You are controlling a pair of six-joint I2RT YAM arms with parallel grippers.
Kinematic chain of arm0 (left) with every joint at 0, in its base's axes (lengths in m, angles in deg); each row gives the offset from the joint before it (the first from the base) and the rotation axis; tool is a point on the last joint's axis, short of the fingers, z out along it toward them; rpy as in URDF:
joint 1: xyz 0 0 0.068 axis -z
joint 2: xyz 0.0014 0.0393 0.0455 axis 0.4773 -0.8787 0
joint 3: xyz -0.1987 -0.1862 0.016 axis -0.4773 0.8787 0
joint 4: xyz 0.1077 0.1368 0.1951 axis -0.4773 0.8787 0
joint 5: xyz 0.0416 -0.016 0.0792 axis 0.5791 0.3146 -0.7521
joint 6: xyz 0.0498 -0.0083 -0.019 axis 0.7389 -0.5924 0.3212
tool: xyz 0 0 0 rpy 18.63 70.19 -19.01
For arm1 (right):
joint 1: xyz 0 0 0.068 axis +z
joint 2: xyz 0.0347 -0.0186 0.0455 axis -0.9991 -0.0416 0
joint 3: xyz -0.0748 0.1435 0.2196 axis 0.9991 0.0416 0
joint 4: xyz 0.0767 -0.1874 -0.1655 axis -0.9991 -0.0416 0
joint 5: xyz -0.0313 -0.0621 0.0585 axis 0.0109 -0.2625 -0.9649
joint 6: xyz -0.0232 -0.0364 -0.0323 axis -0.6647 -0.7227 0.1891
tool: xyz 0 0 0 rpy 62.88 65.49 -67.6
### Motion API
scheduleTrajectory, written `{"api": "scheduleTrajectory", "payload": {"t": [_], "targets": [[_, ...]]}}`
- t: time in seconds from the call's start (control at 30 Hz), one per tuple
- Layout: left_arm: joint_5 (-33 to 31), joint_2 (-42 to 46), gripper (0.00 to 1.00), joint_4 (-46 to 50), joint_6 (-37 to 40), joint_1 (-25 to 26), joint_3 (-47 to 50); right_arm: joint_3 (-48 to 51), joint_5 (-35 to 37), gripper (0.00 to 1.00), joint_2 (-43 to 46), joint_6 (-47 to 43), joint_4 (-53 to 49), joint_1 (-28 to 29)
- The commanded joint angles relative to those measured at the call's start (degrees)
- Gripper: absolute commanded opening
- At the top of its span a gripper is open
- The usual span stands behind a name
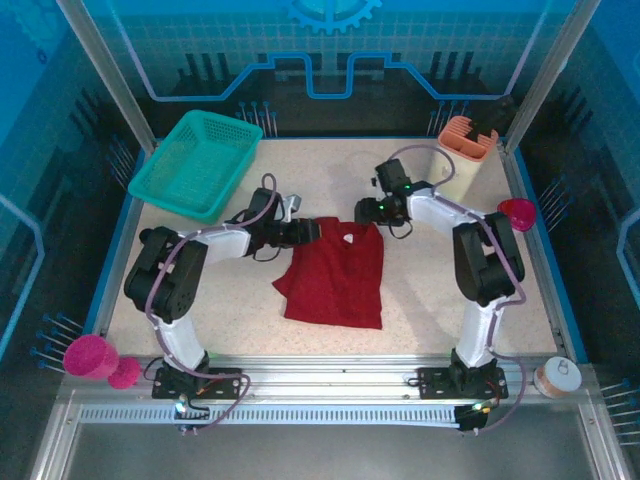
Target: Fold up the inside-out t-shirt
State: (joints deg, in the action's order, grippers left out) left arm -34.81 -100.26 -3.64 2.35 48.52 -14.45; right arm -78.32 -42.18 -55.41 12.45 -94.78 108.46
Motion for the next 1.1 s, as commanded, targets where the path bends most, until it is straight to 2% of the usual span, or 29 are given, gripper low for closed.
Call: {"api": "scheduleTrajectory", "payload": {"t": [0.0, 0.1, 0.13, 0.2, 0.23, 0.27, 0.37, 0.57, 0.67, 0.7, 0.77, 0.8, 0.87, 0.97, 1.07], "targets": [[3.43, -1.59, 0.51, 1.66, 2.33, 0.27, 0.28, -2.24, 5.74, 0.67, -2.85, -2.00, -1.60, 1.48], [4.93, -1.33, 0.41, 3.30, 4.94, 0.29, 0.07, -2.91, 3.96, 0.55, -3.35, -1.85, -1.74, 1.46], [4.94, -1.13, 0.32, 3.31, 5.51, 0.29, 0.16, -3.09, 4.23, 0.45, -3.24, -1.32, -1.88, 1.48], [4.29, -0.32, 0.07, 4.19, 6.89, 0.14, 0.07, -3.11, 4.51, 0.23, -2.62, 1.42, -2.31, 1.48], [3.71, 0.68, 0.00, 4.74, 7.37, -0.01, 0.28, -2.95, 4.55, 0.12, -2.07, 3.59, -2.61, 1.47], [3.13, 1.96, 0.00, 4.95, 7.56, -0.14, 0.76, -3.07, 4.80, 0.07, -1.55, 6.08, -3.15, 1.52], [2.00, 8.71, 0.00, 2.87, 7.86, -0.23, 4.65, -2.80, 4.56, 0.00, 1.07, 14.44, -4.72, 1.82], [-0.57, 20.33, 0.00, -1.54, 8.51, -0.23, 12.06, 2.18, 5.77, 0.00, 7.68, 26.98, 1.45, 3.21], [-4.10, 17.63, 0.00, -7.00, 11.72, -0.53, 14.97, 2.62, 11.15, 0.00, 6.65, 29.79, 4.39, 3.94], [-4.10, 14.65, 0.00, -7.11, 12.01, -1.03, 14.37, 1.78, 12.56, 0.07, 5.00, 30.87, 4.48, 3.84], [-1.67, 7.60, 0.23, -7.66, 11.05, -2.12, 12.64, -0.15, 15.82, 0.26, 1.02, 32.27, 3.84, 3.77], [-0.59, 4.27, 0.32, -8.78, 10.89, -2.40, 11.86, -1.11, 16.78, 0.40, -0.94, 33.31, 3.30, 3.51], [-0.52, 0.06, 0.48, -7.92, 10.29, -3.14, 9.88, -1.54, 14.19, 0.56, -2.88, 32.92, 4.26, 2.89], [0.55, 2.10, 0.55, -8.18, 8.38, -4.04, 10.54, 0.64, 10.88, 0.62, -0.09, 29.70, 6.21, 2.53], [-1.04, 6.98, 0.62, -5.74, 8.34, -4.55, 11.08, 3.61, 13.26, 0.66, 6.36, 23.09, 3.73, 2.63]]}}
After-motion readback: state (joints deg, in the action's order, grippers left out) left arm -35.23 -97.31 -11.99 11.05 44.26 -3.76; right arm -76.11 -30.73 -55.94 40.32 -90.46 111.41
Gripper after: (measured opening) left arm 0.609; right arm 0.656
